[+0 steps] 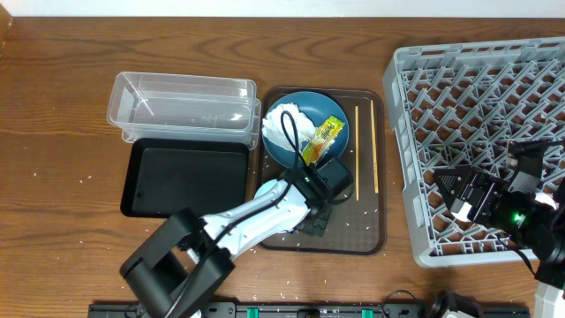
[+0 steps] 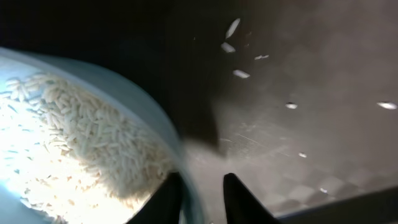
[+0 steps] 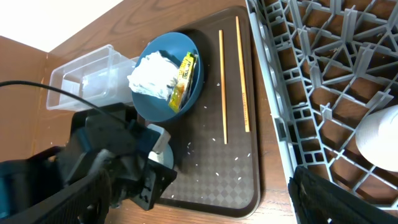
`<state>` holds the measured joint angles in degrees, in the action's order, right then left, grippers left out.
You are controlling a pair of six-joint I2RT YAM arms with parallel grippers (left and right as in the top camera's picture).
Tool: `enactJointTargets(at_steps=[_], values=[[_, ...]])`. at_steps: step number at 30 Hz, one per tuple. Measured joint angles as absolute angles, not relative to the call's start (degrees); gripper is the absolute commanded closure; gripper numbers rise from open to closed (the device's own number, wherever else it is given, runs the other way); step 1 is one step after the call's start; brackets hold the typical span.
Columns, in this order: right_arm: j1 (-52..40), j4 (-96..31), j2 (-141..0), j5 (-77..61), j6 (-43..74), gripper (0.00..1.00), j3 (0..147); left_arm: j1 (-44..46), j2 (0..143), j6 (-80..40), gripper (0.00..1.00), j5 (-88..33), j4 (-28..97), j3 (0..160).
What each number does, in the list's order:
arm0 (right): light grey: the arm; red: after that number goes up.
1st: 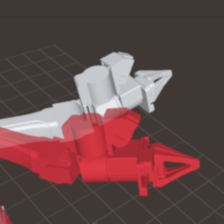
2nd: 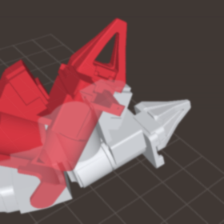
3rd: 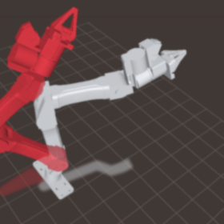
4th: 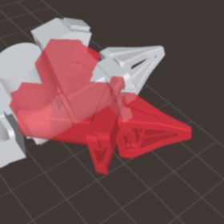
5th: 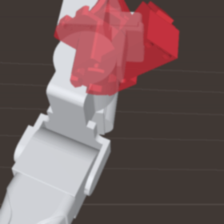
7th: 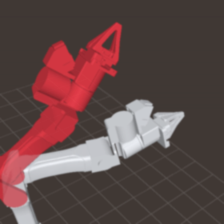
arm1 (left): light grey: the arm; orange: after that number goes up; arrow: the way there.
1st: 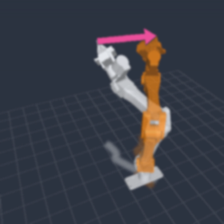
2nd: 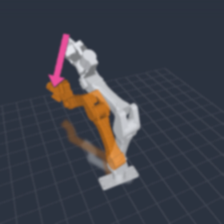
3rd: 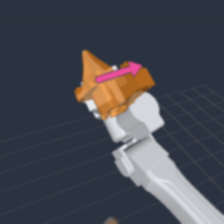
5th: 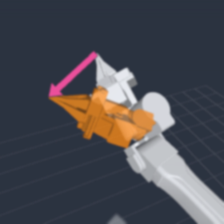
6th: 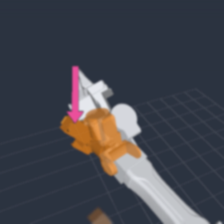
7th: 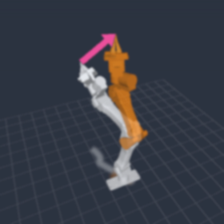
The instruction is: Sort waste into correct bins and load items into the dishwasher rack
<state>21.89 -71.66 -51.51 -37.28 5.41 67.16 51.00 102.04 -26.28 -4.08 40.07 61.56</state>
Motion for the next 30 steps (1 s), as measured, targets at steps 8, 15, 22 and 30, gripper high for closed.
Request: enactJointTargets(at_steps=[8, 15, 22, 30], values=[[21.89, -71.77, -51.51, -37.28, 5.41, 0.1, 67.16, 50.92, 99.18, -26.83, 0.94, -3.4, 42.09, 61.95], [21.89, -71.77, -51.51, -36.36, 5.41, 0.1, 67.16, 45.6, 85.91, -26.79, 0.94, -6.24, 45.95, 62.81], [21.89, -71.77, -51.51, -36.03, 5.41, 0.1, 67.16, 20.91, 76.34, -21.45, 0.94, -24.82, 47.24, 63.77], [21.89, -71.77, -51.51, -36.01, 5.41, 0.1, 67.16, -2.7, 80.75, -9.85, 0.94, -55.86, 47.35, 58.94]])
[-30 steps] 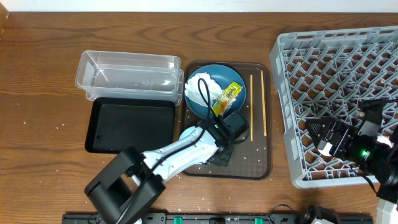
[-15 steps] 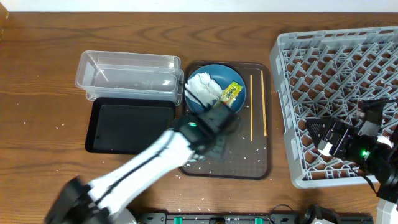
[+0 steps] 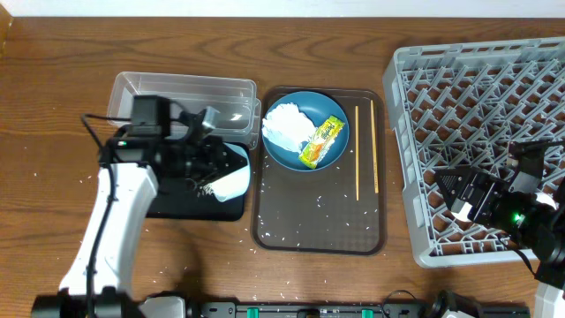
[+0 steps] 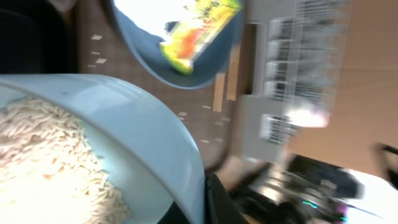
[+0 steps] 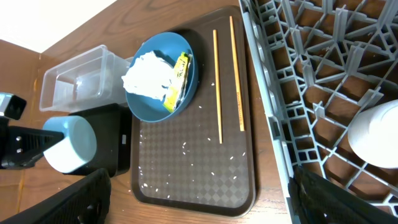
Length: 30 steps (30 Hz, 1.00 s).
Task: Sort waste into correct bins and load items into the dishwasher rack
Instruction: 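Tip the rice from the bowl onto the black tray with left gripper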
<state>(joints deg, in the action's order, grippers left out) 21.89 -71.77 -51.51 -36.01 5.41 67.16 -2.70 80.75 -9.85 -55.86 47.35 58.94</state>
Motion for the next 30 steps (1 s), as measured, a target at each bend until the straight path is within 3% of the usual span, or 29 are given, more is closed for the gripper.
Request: enactJointTargets(at_steps=[5, 10, 30], values=[[21.89, -71.79, -51.51, -36.01, 5.39, 0.1, 67.16, -11.16, 87.46, 1.23, 0.94, -73.56, 47.05, 55.2], [21.89, -71.79, -51.51, -36.01, 5.39, 0.1, 67.16, -15.68, 93.8, 8.1, 0.94, -83.22, 47.16, 53.78], [21.89, -72.2, -51.51, -36.01, 5.41, 0.1, 67.16, -17.65, 95.57, 14.92, 0.94, -86.02, 43.66, 53.74]])
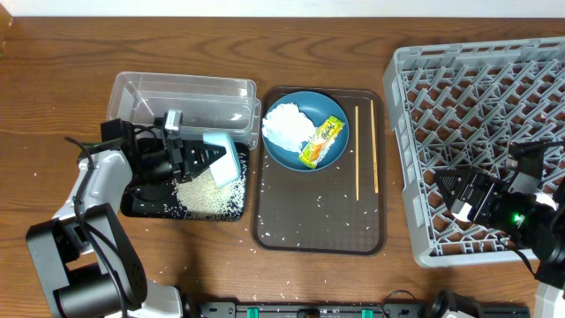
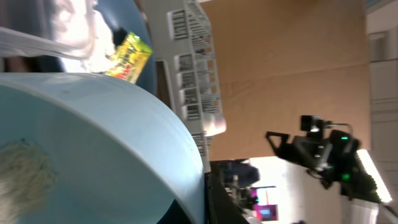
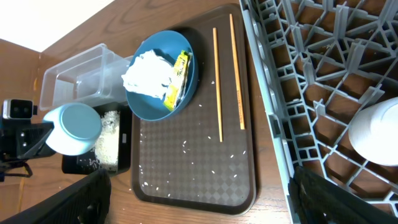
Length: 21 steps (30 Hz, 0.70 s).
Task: Sort waste into correct bins and load items into the dishwasher rack
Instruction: 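Tip the rice from the bowl onto the black tray with left gripper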
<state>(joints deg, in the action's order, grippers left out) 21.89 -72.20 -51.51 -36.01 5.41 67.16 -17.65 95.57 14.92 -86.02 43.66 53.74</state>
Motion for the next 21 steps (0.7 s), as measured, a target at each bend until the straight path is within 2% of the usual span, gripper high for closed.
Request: enactJointTargets(at_steps=[5, 9, 12, 21], values=[[21.89, -72.25, -51.51, -36.01, 5.39, 0.1, 67.16, -17.89, 95.57, 14.17, 0.94, -87.22, 45.78, 53.74], [21.89, -72.38, -51.51, -36.01, 5.41, 0.1, 67.16, -17.91, 95.57, 12.27, 0.94, -81.8, 44.69, 53.74], [21.89, -72.53, -51.51, -36.01, 5.39, 0.1, 67.16, -17.89, 95.57, 11.99, 0.94, -84.4, 48.73, 53.74], [21.89, -72.88, -51.51, -36.01, 5.41, 0.1, 67.13, -17.87, 95.57, 12.32, 0.94, -85.47, 47.79, 53.69]])
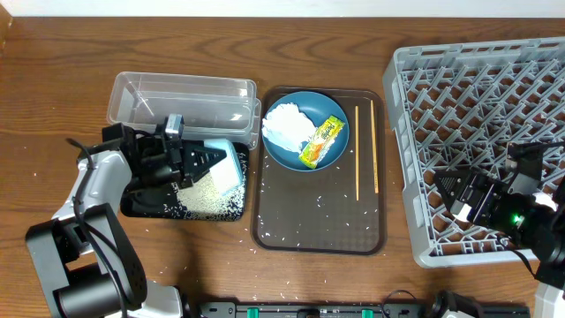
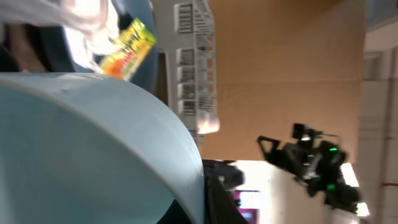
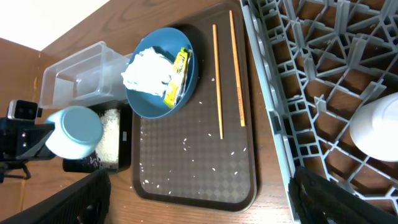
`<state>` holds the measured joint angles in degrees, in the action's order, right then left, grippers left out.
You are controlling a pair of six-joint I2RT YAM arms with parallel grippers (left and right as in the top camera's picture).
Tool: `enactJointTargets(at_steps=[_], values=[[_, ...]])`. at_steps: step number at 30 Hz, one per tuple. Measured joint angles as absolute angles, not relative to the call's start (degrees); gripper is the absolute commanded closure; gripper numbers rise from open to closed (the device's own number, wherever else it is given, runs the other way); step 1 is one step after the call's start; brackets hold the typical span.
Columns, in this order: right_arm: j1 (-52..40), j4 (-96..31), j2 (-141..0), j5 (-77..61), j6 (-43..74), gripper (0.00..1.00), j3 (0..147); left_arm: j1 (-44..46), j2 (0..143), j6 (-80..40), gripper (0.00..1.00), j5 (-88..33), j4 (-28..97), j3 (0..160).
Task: Sort waste into correct bins and load items into the dishwasher rack
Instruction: 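Tip the rice from the bowl onto the black tray with left gripper, then set the empty light-blue bowl back on the brown tray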
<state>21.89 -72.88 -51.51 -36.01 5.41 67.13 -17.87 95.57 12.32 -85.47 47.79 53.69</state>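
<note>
My left gripper point(image 1: 196, 161) is shut on the rim of a light blue bowl point(image 1: 224, 163), held on its side over the black bin point(image 1: 146, 199). A pile of rice point(image 1: 207, 199) lies in the bin under it. In the left wrist view the bowl point(image 2: 93, 143) fills the frame and shows no rice inside. A blue plate point(image 1: 287, 152) on the brown tray point(image 1: 318, 221) carries a white tissue point(image 1: 284, 119) and a yellow-green packet point(image 1: 323, 141). Two chopsticks point(image 1: 357, 155) lie beside it. My right gripper point(image 1: 472, 196) stands open over the grey rack point(image 1: 477, 106).
A clear plastic bin point(image 1: 181, 102) stands behind the black one. A white cup point(image 3: 376, 130) sits in the rack near my right gripper. Loose rice grains are scattered on the tray and on the wooden table around the bins.
The bowl has shifted slightly right and tipped a little more. The few grains then seen inside it no longer show. The right arm has not moved.
My left gripper first gripped the rice-filled bowl's rim on the tray. Then it held the bowl over the black bin, rice still inside. Then the bowl was tipped and the rice lay in the bin, where it stays now.
</note>
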Motion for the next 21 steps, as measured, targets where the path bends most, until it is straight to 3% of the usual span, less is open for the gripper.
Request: enactJointTargets(at_steps=[6, 13, 21], values=[[21.89, -72.93, -51.51, -35.99, 5.41, 0.09, 67.13, -17.15, 95.57, 12.51, 0.94, -86.5, 53.47, 53.69], [21.89, -72.93, -51.51, -35.99, 5.41, 0.09, 67.16, -7.81, 89.21, 13.15, 0.94, -84.29, 54.68, 53.76], [21.89, -72.95, -51.51, -35.99, 5.41, 0.09, 67.16, 16.16, 73.89, -1.28, 0.93, -55.13, 47.22, 56.62]])
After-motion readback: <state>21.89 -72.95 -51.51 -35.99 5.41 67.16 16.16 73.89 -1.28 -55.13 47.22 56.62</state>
